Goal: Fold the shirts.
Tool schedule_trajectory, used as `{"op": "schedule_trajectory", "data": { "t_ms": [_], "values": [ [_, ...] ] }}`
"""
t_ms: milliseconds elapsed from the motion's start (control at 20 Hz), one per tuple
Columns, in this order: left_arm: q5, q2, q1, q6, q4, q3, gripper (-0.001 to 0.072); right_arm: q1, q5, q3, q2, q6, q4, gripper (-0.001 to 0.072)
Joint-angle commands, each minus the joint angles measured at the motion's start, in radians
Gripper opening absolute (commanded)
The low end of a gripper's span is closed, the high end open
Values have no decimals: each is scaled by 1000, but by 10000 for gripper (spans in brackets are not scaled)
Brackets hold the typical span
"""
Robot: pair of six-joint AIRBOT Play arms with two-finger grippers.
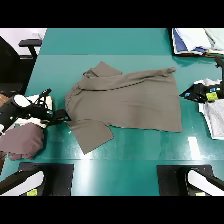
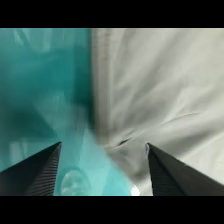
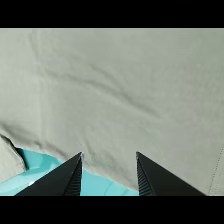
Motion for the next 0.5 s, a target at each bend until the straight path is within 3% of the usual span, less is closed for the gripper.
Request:
{"op": "schedule_trajectory", "data": {
  "t_ms": [0,100,150,200,300,450],
  "values": [
    [71,0,-75,9,-26,-30,617,-1,-19,-7,23,0,1,386],
    [87,0,-101,-3,-34,-29,577,-6,-8,-7,23,0,0,386],
    [89,0,-101,-13,-57,-29,360,-11,0,-7,23,0,-2,386],
    [93,0,-101,-13,-75,-28,205,-25,12,-7,23,0,-2,386],
    [72,0,-101,-12,-75,-6,22,-69,46,-10,24,0,-19,386],
    [5,0,-101,-6,-74,69,21,-185,82,-98,24,0,-68,386]
  ]
}}
